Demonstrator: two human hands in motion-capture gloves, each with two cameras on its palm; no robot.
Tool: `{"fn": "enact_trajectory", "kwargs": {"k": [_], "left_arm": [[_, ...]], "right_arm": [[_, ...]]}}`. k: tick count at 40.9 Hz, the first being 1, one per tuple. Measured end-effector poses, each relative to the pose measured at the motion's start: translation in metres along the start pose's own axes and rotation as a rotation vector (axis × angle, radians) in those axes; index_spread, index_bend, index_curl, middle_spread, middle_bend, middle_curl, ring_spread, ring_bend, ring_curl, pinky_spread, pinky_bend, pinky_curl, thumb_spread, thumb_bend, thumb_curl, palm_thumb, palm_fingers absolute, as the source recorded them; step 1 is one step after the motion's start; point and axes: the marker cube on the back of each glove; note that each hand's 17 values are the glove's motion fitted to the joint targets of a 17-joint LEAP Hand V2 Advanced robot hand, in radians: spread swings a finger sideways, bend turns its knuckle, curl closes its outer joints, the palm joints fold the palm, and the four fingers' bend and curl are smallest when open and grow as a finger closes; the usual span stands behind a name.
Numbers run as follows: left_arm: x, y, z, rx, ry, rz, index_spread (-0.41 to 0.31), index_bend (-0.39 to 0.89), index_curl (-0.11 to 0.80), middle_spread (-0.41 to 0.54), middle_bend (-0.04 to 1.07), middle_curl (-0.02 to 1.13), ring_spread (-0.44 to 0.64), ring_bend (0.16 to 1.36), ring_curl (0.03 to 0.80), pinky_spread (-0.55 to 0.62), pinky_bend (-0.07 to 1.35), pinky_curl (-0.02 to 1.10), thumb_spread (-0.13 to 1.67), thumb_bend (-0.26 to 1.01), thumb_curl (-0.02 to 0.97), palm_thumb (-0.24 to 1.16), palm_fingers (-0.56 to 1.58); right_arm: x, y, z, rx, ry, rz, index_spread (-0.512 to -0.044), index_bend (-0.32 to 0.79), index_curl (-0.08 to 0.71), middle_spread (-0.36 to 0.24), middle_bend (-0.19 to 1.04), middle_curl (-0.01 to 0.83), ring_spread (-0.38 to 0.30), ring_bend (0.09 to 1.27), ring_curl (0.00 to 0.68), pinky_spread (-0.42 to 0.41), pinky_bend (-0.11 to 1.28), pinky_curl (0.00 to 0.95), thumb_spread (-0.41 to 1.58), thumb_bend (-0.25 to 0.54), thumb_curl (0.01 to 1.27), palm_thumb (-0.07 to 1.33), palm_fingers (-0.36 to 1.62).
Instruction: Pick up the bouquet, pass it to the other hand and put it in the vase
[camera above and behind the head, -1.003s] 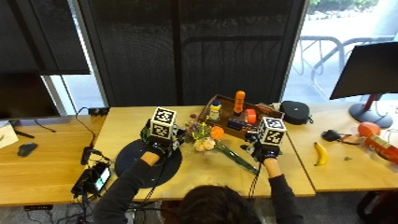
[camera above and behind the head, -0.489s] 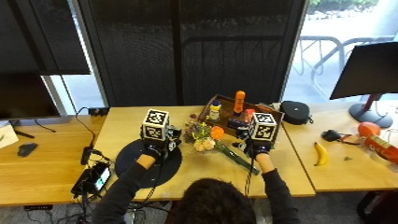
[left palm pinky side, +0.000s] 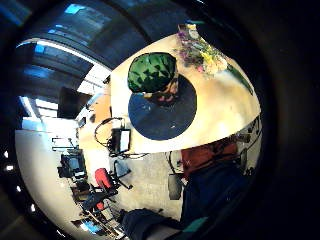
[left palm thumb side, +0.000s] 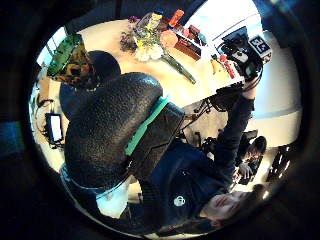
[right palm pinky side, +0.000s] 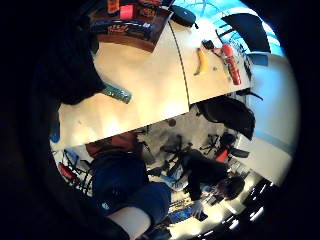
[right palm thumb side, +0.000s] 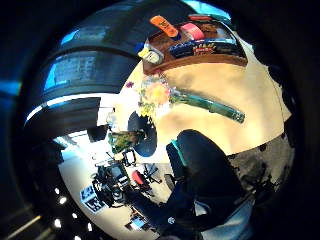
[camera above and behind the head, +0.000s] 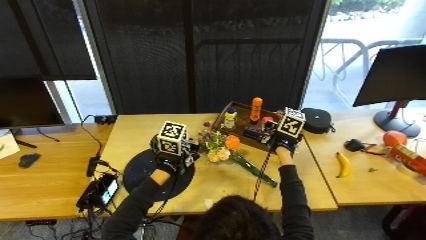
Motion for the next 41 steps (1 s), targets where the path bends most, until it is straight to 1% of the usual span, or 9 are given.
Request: {"fn": "enact_trajectory", "kwargs": {"k": [5, 9, 14, 24, 30, 35, 37, 38, 41], "left_arm": [[0.000, 0.001, 0.002, -0.009, 0.001, 0.004, -0.088, 0.15, 0.296, 0.016, 0.21, 0.35, 0.13, 0.40, 0.262, 0.31, 0.20, 0.29, 1.14, -0.02, 0.199, 0.02, 0.46], [-0.002, 0.001, 0.006, -0.011, 0.009, 0.002, -0.088, 0.15, 0.302, 0.017, 0.20, 0.36, 0.13, 0.41, 0.268, 0.31, 0.19, 0.30, 1.14, -0.02, 0.206, 0.02, 0.45], [-0.005, 0.002, 0.014, -0.027, 0.015, 0.000, -0.088, 0.15, 0.307, 0.020, 0.19, 0.36, 0.13, 0.41, 0.275, 0.31, 0.19, 0.30, 1.15, -0.02, 0.215, 0.01, 0.45], [-0.008, 0.003, 0.027, -0.059, 0.021, -0.001, -0.088, 0.15, 0.317, 0.022, 0.19, 0.38, 0.14, 0.41, 0.285, 0.31, 0.19, 0.31, 1.14, -0.02, 0.226, 0.00, 0.44], [-0.002, 0.000, 0.034, -0.075, 0.037, 0.019, -0.088, 0.15, 0.321, 0.027, 0.19, 0.38, 0.14, 0.41, 0.290, 0.31, 0.19, 0.32, 1.14, -0.02, 0.231, 0.00, 0.44], [0.005, -0.009, 0.046, -0.102, 0.051, 0.035, -0.088, 0.15, 0.324, 0.029, 0.19, 0.39, 0.14, 0.41, 0.293, 0.31, 0.19, 0.32, 1.14, -0.02, 0.234, 0.00, 0.44], [0.007, -0.012, 0.050, -0.117, 0.052, 0.035, -0.088, 0.15, 0.325, 0.029, 0.19, 0.39, 0.14, 0.41, 0.294, 0.31, 0.19, 0.32, 1.14, -0.02, 0.235, 0.00, 0.43], [0.009, -0.014, 0.051, -0.122, 0.051, 0.035, -0.088, 0.15, 0.326, 0.029, 0.19, 0.39, 0.14, 0.41, 0.295, 0.31, 0.19, 0.32, 1.14, -0.02, 0.235, 0.00, 0.43], [0.013, -0.018, 0.053, -0.126, 0.047, 0.035, -0.088, 0.15, 0.327, 0.030, 0.19, 0.39, 0.14, 0.41, 0.296, 0.31, 0.19, 0.32, 1.14, -0.02, 0.239, 0.00, 0.43]], "right_arm": [[0.014, -0.018, 0.023, -0.181, -0.036, 0.126, -0.241, 0.07, 0.186, -0.068, 0.23, 0.349, -0.071, 0.52, 0.337, 0.082, 0.46, 0.343, 1.12, 0.050, 0.25, 0.49, 0.61], [0.027, -0.054, 0.054, -0.088, -0.023, 0.128, -0.221, 0.07, 0.177, -0.063, 0.25, 0.366, -0.078, 0.55, 0.349, 0.053, 0.45, 0.344, 1.10, 0.033, 0.27, 0.52, 0.60], [0.039, -0.073, 0.100, -0.142, -0.003, 0.151, -0.197, 0.07, 0.168, -0.053, 0.26, 0.378, -0.086, 0.56, 0.356, 0.029, 0.46, 0.349, 1.08, 0.009, 0.29, 0.55, 0.58], [0.032, -0.038, 0.158, -0.181, 0.040, 0.077, -0.185, 0.09, 0.171, -0.057, 0.28, 0.397, -0.098, 0.56, 0.361, 0.021, 0.43, 0.348, 1.04, -0.014, 0.32, 0.61, 0.57], [0.031, -0.040, 0.198, -0.166, 0.101, 0.111, -0.187, 0.10, 0.176, -0.071, 0.28, 0.404, -0.110, 0.56, 0.363, 0.025, 0.42, 0.347, 1.02, -0.021, 0.33, 0.62, 0.57], [0.026, -0.031, 0.209, -0.081, 0.150, 0.200, -0.208, 0.14, 0.198, -0.092, 0.29, 0.414, -0.144, 0.53, 0.362, 0.028, 0.40, 0.343, 1.01, 0.005, 0.35, 0.71, 0.61], [0.024, -0.029, 0.211, -0.065, 0.152, 0.231, -0.226, 0.16, 0.214, -0.109, 0.29, 0.417, -0.168, 0.52, 0.361, 0.013, 0.38, 0.335, 1.01, 0.012, 0.36, 0.75, 0.67], [0.023, -0.029, 0.212, -0.058, 0.147, 0.236, -0.243, 0.23, 0.241, -0.114, 0.29, 0.422, -0.182, 0.53, 0.368, 0.005, 0.33, 0.323, 1.01, 0.026, 0.36, 0.78, 0.75], [0.018, -0.033, 0.213, -0.017, 0.099, 0.231, -0.256, 0.28, 0.270, -0.138, 0.29, 0.428, -0.207, 0.52, 0.362, -0.032, 0.28, 0.308, 1.03, 0.054, 0.37, 0.86, 0.89]]}}
